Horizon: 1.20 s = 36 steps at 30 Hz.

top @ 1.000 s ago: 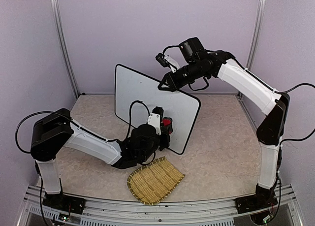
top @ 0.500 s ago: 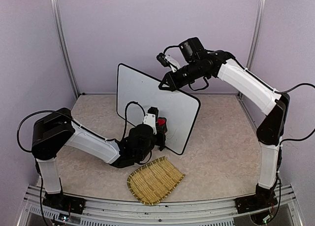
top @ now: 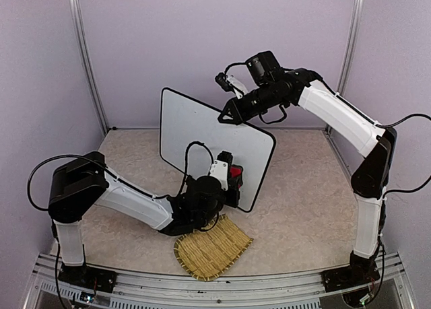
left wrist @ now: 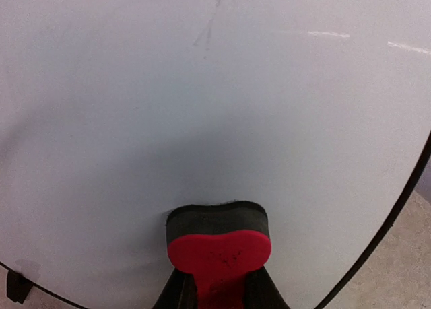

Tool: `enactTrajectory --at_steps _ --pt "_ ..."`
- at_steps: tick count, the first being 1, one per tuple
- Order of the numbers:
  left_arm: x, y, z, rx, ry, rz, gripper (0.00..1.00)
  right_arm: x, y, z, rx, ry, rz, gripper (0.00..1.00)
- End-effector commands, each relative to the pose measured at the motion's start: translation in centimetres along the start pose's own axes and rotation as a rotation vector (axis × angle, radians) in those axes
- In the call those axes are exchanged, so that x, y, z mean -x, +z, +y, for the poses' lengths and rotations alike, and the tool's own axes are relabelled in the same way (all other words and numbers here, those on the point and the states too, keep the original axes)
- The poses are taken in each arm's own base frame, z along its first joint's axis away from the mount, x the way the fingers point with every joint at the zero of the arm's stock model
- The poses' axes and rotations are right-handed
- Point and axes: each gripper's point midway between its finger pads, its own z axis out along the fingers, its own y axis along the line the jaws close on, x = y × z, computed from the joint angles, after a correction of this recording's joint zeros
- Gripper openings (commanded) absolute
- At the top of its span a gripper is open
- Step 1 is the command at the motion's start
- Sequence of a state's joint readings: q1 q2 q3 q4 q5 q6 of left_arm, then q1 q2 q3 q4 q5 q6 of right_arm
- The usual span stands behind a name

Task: Erase the whiteboard
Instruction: Erase the center of the whiteboard.

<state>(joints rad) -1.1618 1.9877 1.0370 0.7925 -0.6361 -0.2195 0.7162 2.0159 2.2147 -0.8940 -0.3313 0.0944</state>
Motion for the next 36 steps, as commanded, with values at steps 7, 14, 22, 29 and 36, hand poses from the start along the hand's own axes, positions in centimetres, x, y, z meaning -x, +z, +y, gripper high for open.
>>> enactTrajectory --at_steps 7,14,22,29,36 --pt "3.4 0.6 -4.9 -0.235 -0.077 -0.073 0.21 -7.0 5.6 4.2 0.178 0.102 0.248 0.0" --pt "1.1 1.0 1.3 -0.064 -0.103 -0.012 0.2 -6.3 5.1 3.9 0.148 0.097 0.231 0.0" --pt "-0.6 0.8 5.0 0.003 -0.104 0.024 0.2 -5.7 4.4 2.4 0.039 0.091 0.221 0.0" --pt "-2.1 1.2 6.1 0.045 -0.091 0.047 0.2 -5.1 2.9 1.4 -0.045 0.065 0.205 0.11" --pt "-3.8 1.5 8.3 0.114 -0.072 0.077 0.2 -5.1 2.7 1.4 -0.052 0.055 0.203 0.0"
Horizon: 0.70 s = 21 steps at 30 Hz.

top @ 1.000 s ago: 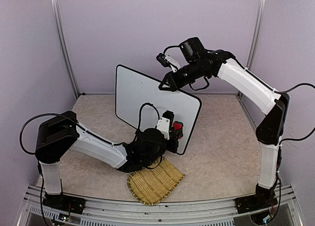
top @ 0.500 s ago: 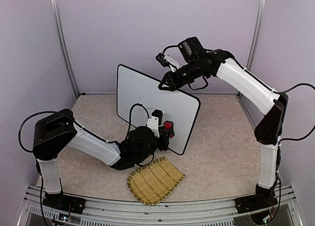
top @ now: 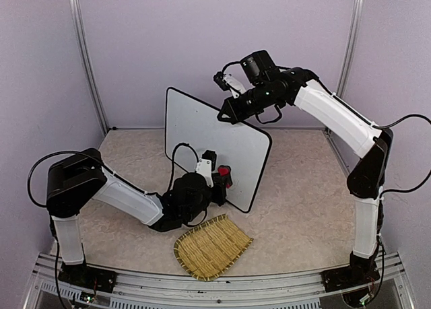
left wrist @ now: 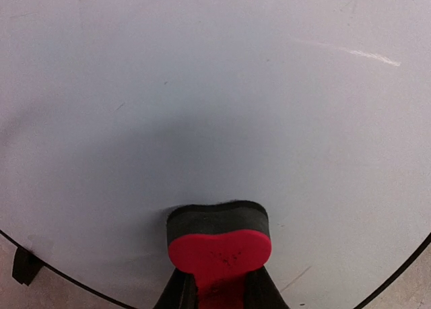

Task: Erase the whiteboard
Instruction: Erase the center of the whiteboard.

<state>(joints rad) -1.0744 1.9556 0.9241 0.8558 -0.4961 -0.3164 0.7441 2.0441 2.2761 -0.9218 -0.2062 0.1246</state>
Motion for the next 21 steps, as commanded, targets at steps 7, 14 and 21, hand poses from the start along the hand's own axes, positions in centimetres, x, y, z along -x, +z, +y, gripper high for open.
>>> enactTrajectory --at_steps 7,14,21 --pt "-2.5 1.3 7.2 0.224 0.025 0.053 0.2 -5.9 2.6 2.4 0.065 0.032 0.216 0.0" --pt "-3.9 1.8 7.2 0.213 0.021 0.092 0.2 -6.0 3.0 2.3 0.063 0.037 0.219 0.0" --pt "-4.9 1.8 4.1 0.137 0.029 0.103 0.2 -6.2 3.4 2.3 0.065 0.042 0.228 0.0"
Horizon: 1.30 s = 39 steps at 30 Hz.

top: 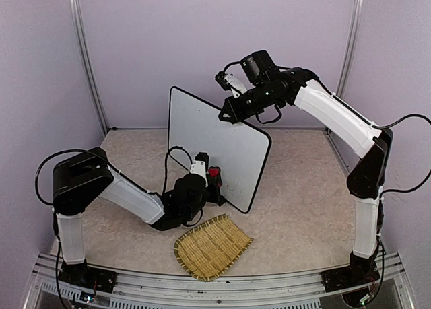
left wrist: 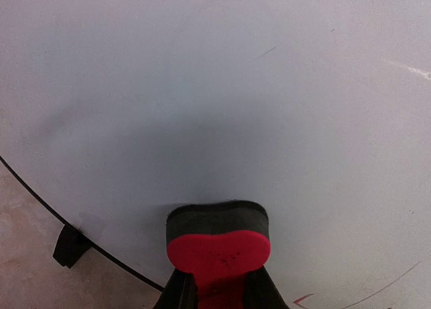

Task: Erase the whiteboard
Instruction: Erase the center of the whiteboard.

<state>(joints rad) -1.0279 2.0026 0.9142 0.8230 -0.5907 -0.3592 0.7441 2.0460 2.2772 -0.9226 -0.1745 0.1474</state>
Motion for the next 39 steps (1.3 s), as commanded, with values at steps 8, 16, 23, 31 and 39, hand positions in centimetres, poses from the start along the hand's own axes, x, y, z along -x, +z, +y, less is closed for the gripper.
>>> enactTrajectory --at_steps 8,16,23,31,39 --pt "-2.4 -0.1 -4.0 -0.09 0.02 0.066 0.2 -6.4 3.5 2.8 0.099 0.018 0.232 0.0" --pt "-1.2 -1.4 -7.3 -0.173 -0.031 0.035 0.2 -6.6 3.5 2.9 0.1 0.016 0.237 0.0" --pt "-0.1 -2.1 -8.7 -0.255 -0.076 0.012 0.2 -6.8 3.7 2.8 0.102 0.019 0.244 0.0" --pt "1.4 -4.0 -10.0 -0.4 -0.119 -0.066 0.21 -6.8 3.7 2.7 0.098 0.019 0.244 0.0" --pt "0.2 -2.0 -4.0 -0.112 -0.077 -0.009 0.2 -7.0 3.8 2.8 0.101 0.019 0.25 0.0"
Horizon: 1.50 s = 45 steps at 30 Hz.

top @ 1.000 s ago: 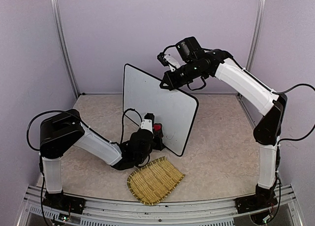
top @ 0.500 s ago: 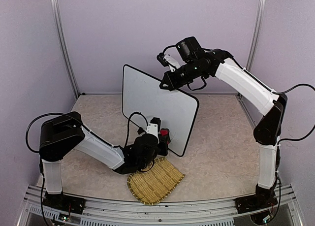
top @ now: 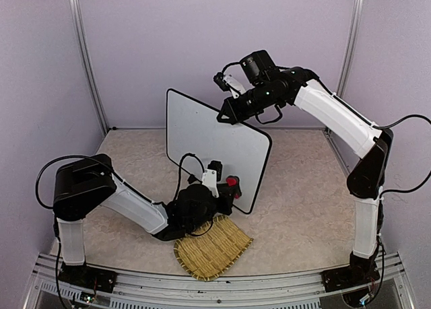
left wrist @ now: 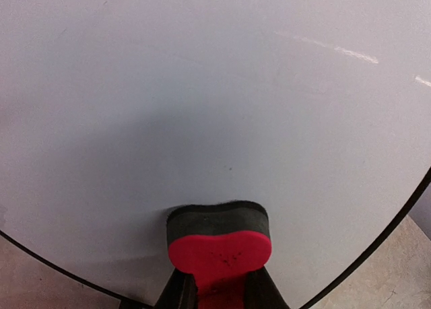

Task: Erase the whiteboard
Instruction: Erase the center of the whiteboard.

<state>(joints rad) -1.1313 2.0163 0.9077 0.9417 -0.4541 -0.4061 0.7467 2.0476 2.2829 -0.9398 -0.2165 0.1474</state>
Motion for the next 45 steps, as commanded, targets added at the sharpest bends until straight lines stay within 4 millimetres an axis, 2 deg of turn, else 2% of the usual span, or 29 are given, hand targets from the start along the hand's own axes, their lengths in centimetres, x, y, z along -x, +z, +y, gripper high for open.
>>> enactTrajectory --at_steps 1,6,9,13,17,23,26,31,37,39,42,45 --pt "1.1 -0.1 4.4 0.184 0.003 -0.007 0.2 -6.6 4.0 1.7 0.058 0.023 0.232 0.0" --pt "0.5 -0.6 8.7 0.339 0.021 0.03 0.2 -6.5 4.1 1.8 0.064 0.024 0.232 0.0" --pt "0.3 -0.4 9.3 0.325 0.006 0.035 0.2 -6.6 4.3 1.8 0.066 0.025 0.235 0.0" --pt "0.5 0.5 7.4 0.222 0.001 0.034 0.2 -6.8 4.5 1.7 0.066 0.026 0.24 0.0" --pt "0.6 1.0 4.0 0.087 0.0 0.023 0.2 -6.8 4.5 1.8 0.067 0.025 0.24 0.0" --pt "0.4 0.7 -1.5 -0.136 -0.016 -0.001 0.2 -6.8 4.4 1.8 0.068 0.023 0.239 0.0" --pt "1.0 0.4 -3.1 -0.211 -0.037 -0.024 0.2 -6.8 4.5 1.8 0.068 0.023 0.241 0.0" --pt "3.1 0.0 -5.2 -0.307 -0.07 -0.083 0.21 -6.8 4.6 1.8 0.071 0.025 0.241 0.0" --pt "6.3 -0.1 -6.4 -0.329 -0.058 -0.156 0.21 -6.9 4.6 1.8 0.069 0.025 0.244 0.0" --pt "6.8 -0.1 -6.3 -0.313 -0.058 -0.159 0.21 -6.9 4.5 1.8 0.069 0.022 0.241 0.0" --pt "6.2 0.8 -4.8 -0.214 -0.044 -0.126 0.21 -6.9 4.4 1.7 0.067 0.024 0.241 0.0" --pt "4.3 1.3 -1.9 -0.09 -0.018 -0.079 0.2 -6.8 4.4 1.6 0.067 0.024 0.239 0.0"
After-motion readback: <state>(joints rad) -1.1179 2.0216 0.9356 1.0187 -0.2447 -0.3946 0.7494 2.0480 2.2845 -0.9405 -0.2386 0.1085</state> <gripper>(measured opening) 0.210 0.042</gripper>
